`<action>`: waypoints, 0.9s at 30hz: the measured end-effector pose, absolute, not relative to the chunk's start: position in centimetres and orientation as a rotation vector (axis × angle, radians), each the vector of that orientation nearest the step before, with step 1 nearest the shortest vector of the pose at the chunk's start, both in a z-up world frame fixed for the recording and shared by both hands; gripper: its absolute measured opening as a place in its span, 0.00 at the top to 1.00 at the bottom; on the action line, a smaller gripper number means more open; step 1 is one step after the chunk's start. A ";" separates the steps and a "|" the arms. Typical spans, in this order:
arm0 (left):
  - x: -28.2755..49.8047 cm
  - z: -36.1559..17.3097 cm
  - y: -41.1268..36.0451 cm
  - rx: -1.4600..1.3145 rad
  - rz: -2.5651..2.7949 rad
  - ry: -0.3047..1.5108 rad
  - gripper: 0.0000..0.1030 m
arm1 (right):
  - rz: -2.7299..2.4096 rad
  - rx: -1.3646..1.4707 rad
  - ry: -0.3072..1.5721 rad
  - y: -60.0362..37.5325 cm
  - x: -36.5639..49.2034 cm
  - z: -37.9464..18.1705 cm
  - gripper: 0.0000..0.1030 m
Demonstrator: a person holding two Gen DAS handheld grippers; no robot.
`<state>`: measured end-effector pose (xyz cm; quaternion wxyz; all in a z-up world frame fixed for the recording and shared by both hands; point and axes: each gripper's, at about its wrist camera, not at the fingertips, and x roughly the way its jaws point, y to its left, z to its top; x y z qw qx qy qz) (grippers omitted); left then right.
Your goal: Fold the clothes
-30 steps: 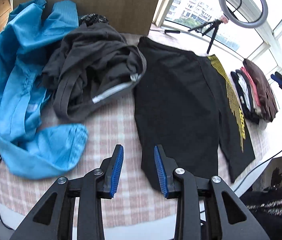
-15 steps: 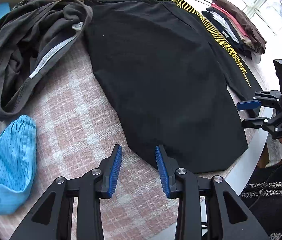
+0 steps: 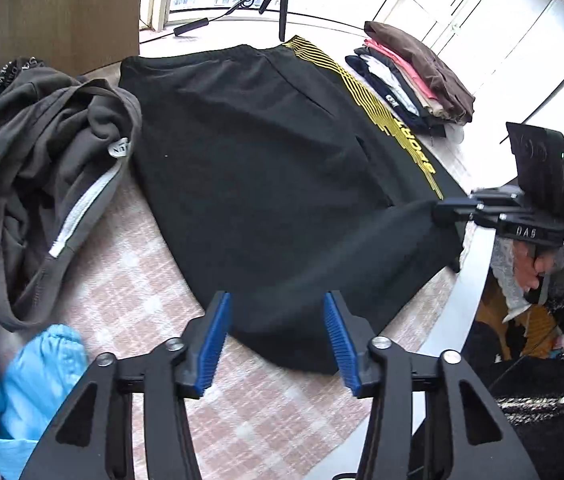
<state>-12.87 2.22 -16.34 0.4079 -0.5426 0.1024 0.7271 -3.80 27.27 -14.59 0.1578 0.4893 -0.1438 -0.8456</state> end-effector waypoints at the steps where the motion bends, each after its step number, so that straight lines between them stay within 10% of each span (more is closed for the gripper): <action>1: -12.6 -16.9 2.0 -1.386 1.810 0.283 0.54 | -2.430 1.404 -0.404 27.4 -3.9 -14.6 0.97; 11: -10.2 -21.0 4.9 -1.409 1.720 0.183 0.53 | -2.461 1.456 -0.526 28.8 -5.3 -16.2 0.96; 12: -10.6 -21.0 5.6 -1.412 1.720 0.157 0.58 | -2.467 1.457 -0.529 28.9 -5.5 -16.2 0.96; 14: -10.9 -21.0 6.3 -1.427 1.701 0.162 0.97 | -2.475 1.463 -0.518 28.8 -5.7 -16.0 0.97; 21: -9.7 -18.2 3.3 -1.488 1.709 0.282 0.97 | -2.364 1.486 -0.568 27.9 -4.5 -14.7 0.96; 23: -9.2 -17.3 2.1 -1.511 1.740 0.344 0.80 | -2.325 1.525 -0.522 27.1 -3.8 -14.6 0.94; 27: -8.4 -16.0 0.5 -1.545 1.812 0.454 0.68 | -2.293 1.692 -0.365 26.8 -2.0 -15.5 0.66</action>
